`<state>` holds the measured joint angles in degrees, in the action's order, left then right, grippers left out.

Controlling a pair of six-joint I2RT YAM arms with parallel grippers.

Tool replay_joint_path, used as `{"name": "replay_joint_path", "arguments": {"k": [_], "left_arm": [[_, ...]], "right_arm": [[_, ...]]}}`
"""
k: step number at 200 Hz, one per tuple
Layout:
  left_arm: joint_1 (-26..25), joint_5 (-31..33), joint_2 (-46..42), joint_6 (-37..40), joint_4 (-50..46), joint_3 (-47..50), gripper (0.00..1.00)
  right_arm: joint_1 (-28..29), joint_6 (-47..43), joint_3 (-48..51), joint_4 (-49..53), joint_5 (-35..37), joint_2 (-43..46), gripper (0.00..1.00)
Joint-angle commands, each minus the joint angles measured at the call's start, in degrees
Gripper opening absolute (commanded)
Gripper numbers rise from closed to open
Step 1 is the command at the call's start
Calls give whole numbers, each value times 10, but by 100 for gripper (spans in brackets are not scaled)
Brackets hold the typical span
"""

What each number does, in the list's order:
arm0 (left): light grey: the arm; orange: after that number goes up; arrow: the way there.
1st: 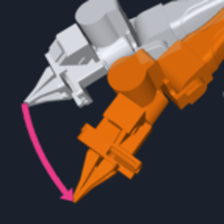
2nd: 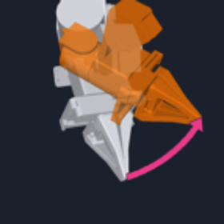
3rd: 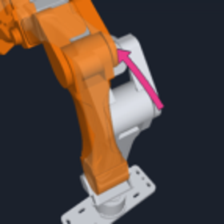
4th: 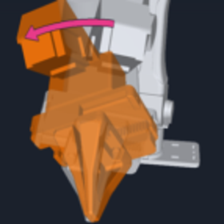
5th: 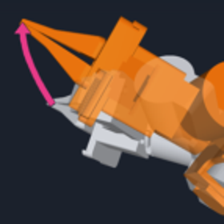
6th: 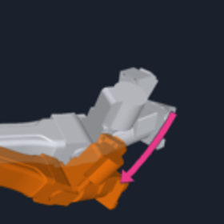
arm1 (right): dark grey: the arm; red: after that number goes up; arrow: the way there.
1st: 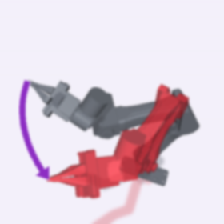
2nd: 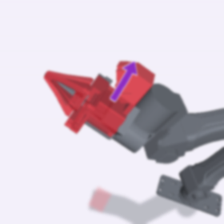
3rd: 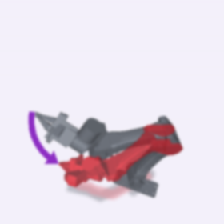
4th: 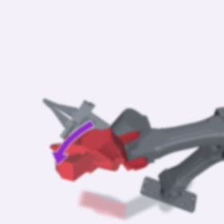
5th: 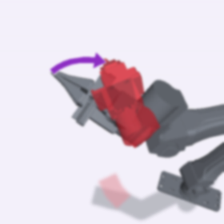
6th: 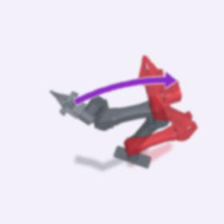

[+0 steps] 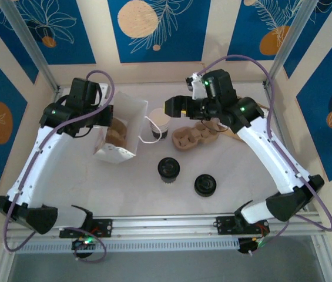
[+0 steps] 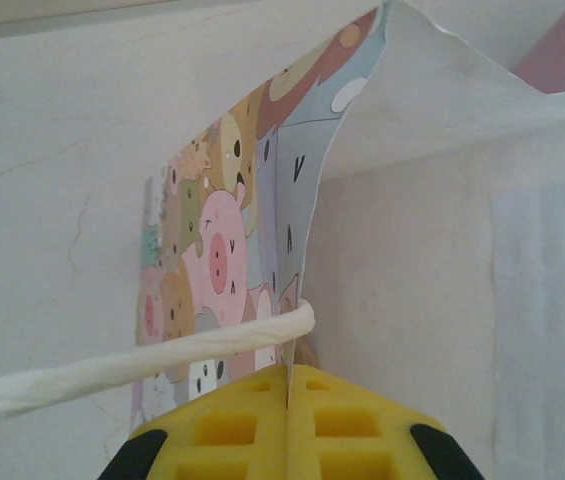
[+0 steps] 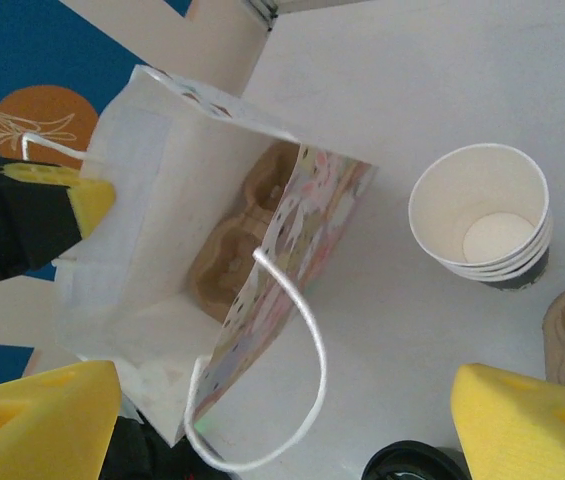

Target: Pack the takeout coffee

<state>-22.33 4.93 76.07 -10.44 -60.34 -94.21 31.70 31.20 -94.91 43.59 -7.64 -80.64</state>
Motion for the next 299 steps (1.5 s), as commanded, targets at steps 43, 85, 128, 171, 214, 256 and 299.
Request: {"name": "replay_joint_path", "arguments": {"k": [43, 85, 128, 171, 214, 256, 299], "left_arm": [[-59, -44, 23, 83, -2, 20, 0], [-91, -6, 36, 97, 1, 20, 0], [-102, 73, 36, 163, -39, -18, 0], [-141, 137, 35, 219, -44, -42, 0], [-216, 186, 55, 251, -13, -28, 0], [-239, 177, 42, 243, 19, 18, 0], [-256, 178, 35, 229, 31, 41, 0]], "right_arm": [[-28, 6, 65, -50, -42, 26, 87], [-60, 7, 108, -64, -72, 42, 87], [-88, -9, 138, -86, -127, 60, 87], [-52, -51, 145, -94, -166, 58, 87], [0, -35, 135, -77, -109, 1, 85], [40, -45, 151, -48, -28, -24, 81], [63, -59, 186, -33, 15, -14, 78]]}}
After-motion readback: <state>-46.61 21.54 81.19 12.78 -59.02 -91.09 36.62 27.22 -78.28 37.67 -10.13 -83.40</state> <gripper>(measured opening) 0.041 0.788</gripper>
